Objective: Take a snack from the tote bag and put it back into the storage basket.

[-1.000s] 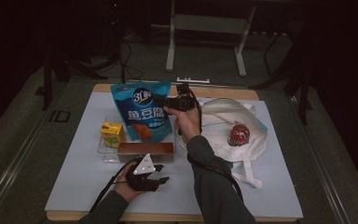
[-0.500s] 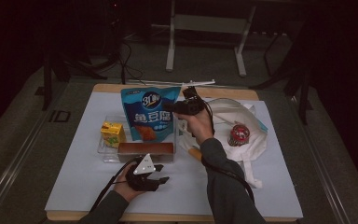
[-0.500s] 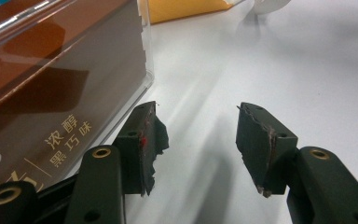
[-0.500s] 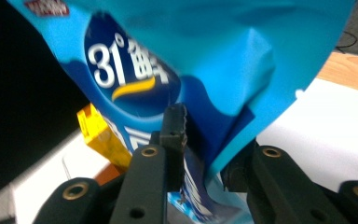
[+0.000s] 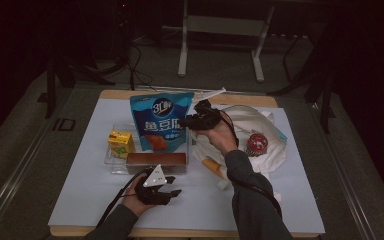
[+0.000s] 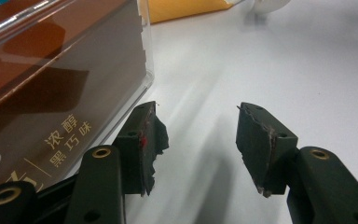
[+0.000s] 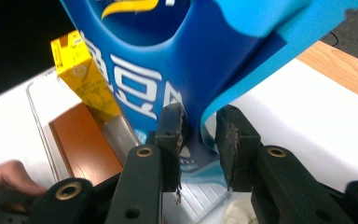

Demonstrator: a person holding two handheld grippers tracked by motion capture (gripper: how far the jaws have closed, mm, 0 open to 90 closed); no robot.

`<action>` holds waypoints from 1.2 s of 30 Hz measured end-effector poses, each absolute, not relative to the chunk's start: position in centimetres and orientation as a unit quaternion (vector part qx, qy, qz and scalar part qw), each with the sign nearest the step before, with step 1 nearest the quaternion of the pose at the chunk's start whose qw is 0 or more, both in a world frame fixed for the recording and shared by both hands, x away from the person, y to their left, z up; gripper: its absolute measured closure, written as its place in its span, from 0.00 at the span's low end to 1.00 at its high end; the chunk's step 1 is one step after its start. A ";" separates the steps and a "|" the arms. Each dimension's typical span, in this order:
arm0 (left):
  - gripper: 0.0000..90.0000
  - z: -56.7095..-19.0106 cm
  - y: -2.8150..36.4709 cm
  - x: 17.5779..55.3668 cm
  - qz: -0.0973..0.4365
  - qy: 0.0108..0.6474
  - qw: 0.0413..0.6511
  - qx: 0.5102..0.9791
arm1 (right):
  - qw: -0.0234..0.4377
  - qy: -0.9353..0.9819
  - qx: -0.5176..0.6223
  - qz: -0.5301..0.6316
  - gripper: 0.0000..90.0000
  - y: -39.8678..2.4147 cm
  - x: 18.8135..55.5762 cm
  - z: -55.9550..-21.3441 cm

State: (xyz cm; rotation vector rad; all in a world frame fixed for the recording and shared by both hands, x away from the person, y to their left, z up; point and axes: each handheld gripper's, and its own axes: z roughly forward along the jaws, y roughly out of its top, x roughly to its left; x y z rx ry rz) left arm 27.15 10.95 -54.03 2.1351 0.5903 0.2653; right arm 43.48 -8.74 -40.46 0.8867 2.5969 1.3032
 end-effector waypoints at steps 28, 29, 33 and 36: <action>0.54 -54.0 10.9 27.1 0.108 0.236 0.438 0.861 | 0.083 0.887 0.260 0.372 0.92 -6.7 42.9 -41.4; 0.54 -54.0 10.9 27.1 0.108 0.236 0.438 0.861 | 0.081 0.886 0.261 0.374 0.92 -6.5 42.9 -41.5; 0.54 -54.0 10.9 27.1 0.108 0.236 0.437 0.861 | 0.072 0.881 0.266 0.385 0.92 -5.6 42.9 -41.7; 0.54 -54.0 10.9 27.1 0.108 0.236 0.438 0.861 | 0.071 0.881 0.264 0.386 0.92 -4.9 42.7 -41.7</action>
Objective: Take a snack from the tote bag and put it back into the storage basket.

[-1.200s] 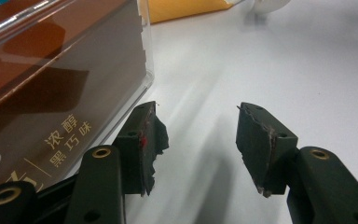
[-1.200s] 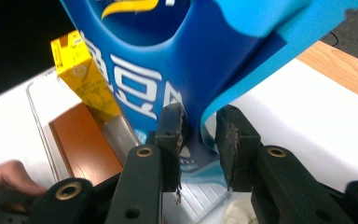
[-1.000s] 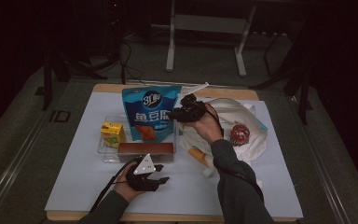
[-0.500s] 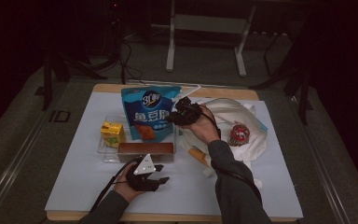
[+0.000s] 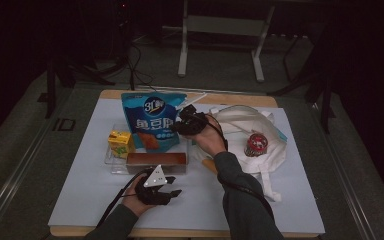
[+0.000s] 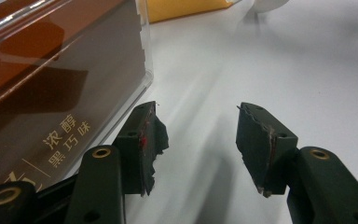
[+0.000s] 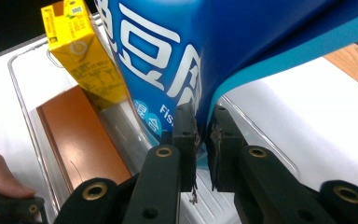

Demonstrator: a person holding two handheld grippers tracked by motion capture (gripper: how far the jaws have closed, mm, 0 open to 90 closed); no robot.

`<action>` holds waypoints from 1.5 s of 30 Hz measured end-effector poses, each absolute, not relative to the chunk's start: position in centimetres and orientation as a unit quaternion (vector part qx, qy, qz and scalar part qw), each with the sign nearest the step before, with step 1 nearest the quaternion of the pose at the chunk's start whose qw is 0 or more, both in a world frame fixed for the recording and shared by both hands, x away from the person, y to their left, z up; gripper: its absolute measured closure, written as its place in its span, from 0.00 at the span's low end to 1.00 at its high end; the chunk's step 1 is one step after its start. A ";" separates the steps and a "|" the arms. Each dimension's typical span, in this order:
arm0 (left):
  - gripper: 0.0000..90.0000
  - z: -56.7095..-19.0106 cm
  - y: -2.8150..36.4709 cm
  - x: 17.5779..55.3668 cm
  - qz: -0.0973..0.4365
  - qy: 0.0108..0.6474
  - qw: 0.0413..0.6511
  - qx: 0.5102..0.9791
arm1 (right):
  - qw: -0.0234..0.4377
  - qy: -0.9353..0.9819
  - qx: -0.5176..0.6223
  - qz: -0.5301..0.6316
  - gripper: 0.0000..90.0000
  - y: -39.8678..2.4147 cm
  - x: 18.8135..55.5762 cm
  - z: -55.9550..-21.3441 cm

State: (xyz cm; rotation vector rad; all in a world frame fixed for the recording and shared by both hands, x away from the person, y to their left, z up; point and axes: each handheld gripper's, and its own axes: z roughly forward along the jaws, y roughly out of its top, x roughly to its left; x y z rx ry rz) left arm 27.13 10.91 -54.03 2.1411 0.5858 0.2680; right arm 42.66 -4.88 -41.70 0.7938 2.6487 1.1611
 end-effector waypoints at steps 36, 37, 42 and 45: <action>0.53 -54.0 11.0 27.2 0.105 0.239 0.441 0.858 | 0.080 0.882 0.250 0.390 0.76 -2.9 41.7 -41.2; 0.53 -54.0 11.0 27.2 0.105 0.239 0.441 0.859 | 0.081 0.882 0.249 0.391 0.76 -3.0 41.7 -41.1; 0.53 -54.0 11.0 27.2 0.106 0.239 0.441 0.858 | 0.083 0.881 0.247 0.396 0.75 -3.5 41.6 -40.4; 0.53 -54.0 11.0 27.2 0.106 0.239 0.441 0.858 | 0.083 0.880 0.243 0.400 0.75 -3.8 41.3 -40.0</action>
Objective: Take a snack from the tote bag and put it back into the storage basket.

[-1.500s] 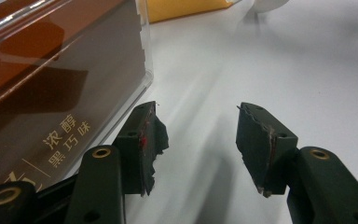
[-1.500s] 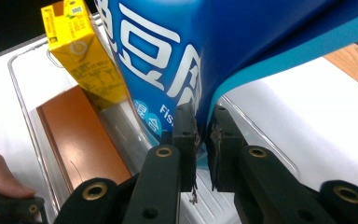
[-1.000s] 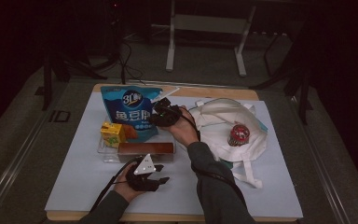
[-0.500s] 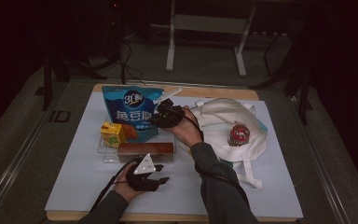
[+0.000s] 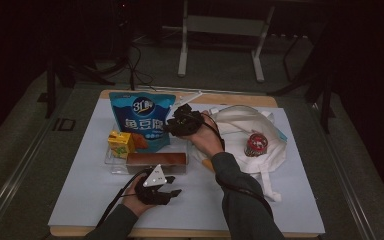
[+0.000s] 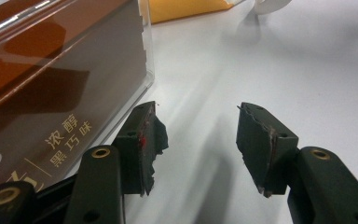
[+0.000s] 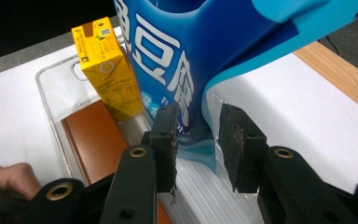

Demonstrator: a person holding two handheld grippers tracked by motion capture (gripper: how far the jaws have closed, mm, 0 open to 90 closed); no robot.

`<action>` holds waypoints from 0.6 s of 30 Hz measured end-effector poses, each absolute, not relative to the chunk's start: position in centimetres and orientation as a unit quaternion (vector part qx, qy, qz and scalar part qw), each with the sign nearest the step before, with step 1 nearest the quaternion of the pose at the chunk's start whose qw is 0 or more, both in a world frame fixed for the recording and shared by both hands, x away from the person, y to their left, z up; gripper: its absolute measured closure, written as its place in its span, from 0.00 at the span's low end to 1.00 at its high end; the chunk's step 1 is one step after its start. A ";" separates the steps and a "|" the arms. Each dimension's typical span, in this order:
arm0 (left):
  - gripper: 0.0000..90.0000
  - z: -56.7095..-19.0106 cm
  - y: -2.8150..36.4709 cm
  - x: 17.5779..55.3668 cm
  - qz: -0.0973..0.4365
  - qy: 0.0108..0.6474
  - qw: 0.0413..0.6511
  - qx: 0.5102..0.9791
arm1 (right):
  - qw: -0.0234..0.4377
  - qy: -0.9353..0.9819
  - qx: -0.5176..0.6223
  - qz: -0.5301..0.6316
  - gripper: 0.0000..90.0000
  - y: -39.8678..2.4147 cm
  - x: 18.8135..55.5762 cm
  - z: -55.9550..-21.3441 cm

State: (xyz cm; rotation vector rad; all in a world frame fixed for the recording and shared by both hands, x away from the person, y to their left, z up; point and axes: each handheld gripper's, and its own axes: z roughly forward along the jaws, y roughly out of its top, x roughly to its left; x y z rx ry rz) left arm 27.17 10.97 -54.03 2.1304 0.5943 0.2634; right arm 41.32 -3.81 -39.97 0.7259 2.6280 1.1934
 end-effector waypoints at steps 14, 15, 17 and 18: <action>0.53 -54.0 11.2 27.2 0.103 0.244 0.449 0.853 | 0.095 0.869 0.263 0.408 0.75 -6.5 40.7 -39.0; 0.53 -54.0 11.2 27.2 0.103 0.244 0.450 0.853 | 0.096 0.866 0.271 0.409 0.75 -7.3 40.6 -38.8; 0.53 -54.0 11.2 27.2 0.103 0.244 0.450 0.853 | 0.098 0.865 0.277 0.407 0.75 -8.0 40.5 -38.6; 0.53 -54.0 11.2 27.2 0.103 0.244 0.450 0.853 | 0.100 0.865 0.278 0.405 0.75 -8.4 40.4 -38.6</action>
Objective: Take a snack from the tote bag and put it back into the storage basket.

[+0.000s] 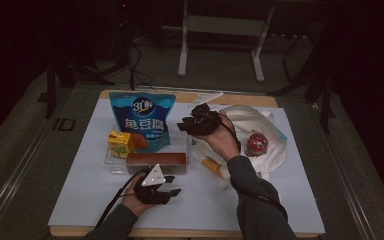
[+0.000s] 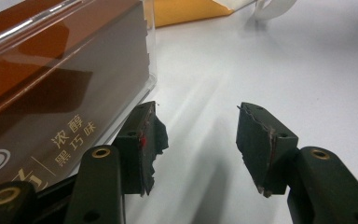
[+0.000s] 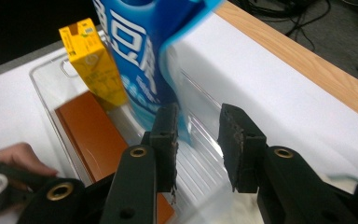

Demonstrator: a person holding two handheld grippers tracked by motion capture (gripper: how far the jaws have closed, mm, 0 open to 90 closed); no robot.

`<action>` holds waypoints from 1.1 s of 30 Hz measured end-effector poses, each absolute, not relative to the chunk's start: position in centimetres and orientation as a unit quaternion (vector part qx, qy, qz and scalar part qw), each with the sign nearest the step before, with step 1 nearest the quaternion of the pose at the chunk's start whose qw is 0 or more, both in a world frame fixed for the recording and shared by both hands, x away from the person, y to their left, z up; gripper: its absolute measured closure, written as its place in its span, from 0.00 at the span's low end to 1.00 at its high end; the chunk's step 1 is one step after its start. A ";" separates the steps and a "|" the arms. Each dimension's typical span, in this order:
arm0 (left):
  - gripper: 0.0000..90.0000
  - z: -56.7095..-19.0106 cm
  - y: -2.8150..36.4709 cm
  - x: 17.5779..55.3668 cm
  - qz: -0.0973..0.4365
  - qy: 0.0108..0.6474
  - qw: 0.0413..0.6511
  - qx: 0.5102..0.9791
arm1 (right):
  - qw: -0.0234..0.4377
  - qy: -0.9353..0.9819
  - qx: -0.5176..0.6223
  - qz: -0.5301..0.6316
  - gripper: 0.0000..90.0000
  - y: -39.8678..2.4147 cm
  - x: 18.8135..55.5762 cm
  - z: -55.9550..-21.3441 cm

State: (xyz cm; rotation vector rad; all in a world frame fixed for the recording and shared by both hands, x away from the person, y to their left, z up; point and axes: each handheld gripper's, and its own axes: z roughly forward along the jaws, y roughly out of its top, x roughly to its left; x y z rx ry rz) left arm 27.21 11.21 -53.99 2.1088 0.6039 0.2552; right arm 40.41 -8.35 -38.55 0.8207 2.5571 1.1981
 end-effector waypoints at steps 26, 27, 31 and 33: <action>0.54 -54.0 11.2 27.2 0.105 0.245 0.447 0.854 | 0.150 0.844 0.340 0.386 0.78 -18.3 39.2 -37.8; 0.54 -54.0 11.2 27.2 0.105 0.245 0.447 0.854 | 0.151 0.844 0.342 0.384 0.79 -18.7 39.1 -37.9; 0.54 -54.0 11.2 27.2 0.106 0.244 0.448 0.854 | 0.155 0.843 0.353 0.375 0.82 -20.0 39.0 -38.4; 0.54 -54.0 11.2 27.1 0.108 0.243 0.447 0.854 | 0.158 0.842 0.357 0.373 0.82 -20.5 38.9 -38.6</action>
